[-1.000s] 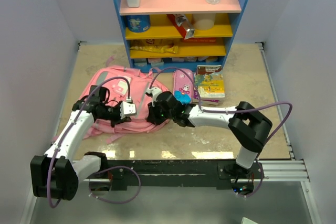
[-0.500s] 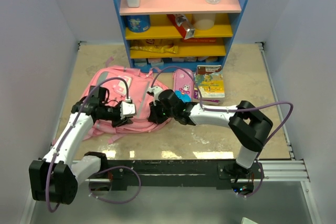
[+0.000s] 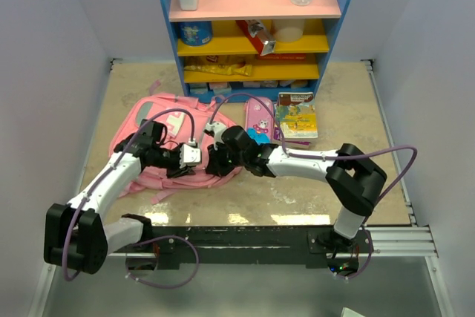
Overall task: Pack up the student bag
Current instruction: Zip the student bag at the center of the board.
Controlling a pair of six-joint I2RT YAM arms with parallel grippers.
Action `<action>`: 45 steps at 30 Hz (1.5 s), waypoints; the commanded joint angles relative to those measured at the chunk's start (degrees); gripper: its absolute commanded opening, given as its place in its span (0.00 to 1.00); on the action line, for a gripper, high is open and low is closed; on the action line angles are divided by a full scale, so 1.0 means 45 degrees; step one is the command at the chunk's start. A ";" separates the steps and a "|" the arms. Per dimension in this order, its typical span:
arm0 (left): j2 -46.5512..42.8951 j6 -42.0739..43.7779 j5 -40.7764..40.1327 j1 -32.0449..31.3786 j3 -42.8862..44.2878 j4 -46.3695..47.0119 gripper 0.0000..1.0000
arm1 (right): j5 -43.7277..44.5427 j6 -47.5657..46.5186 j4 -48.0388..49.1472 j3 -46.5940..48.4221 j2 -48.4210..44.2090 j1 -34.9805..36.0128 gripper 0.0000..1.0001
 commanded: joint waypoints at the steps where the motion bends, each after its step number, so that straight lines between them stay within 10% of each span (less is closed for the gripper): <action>1: 0.0231 -0.0001 0.0214 -0.0279 0.0261 0.0414 0.34 | 0.0116 0.0088 0.0740 0.0981 -0.0998 0.0126 0.00; 20: 0.0211 -0.0567 -0.0411 -0.0495 -0.0325 0.1487 0.41 | -0.0216 0.0518 0.0935 0.0845 -0.1330 0.0458 0.00; 27: 0.0114 -0.0002 -0.0431 -0.0514 -0.0326 0.0572 0.01 | -0.0021 0.0498 0.0818 0.0708 -0.1311 0.0459 0.00; 45: -0.1351 -0.0372 -0.0820 -0.0495 -0.0071 -0.0485 0.00 | 0.0566 -0.0556 0.0076 -0.0893 -0.1682 -0.1473 0.00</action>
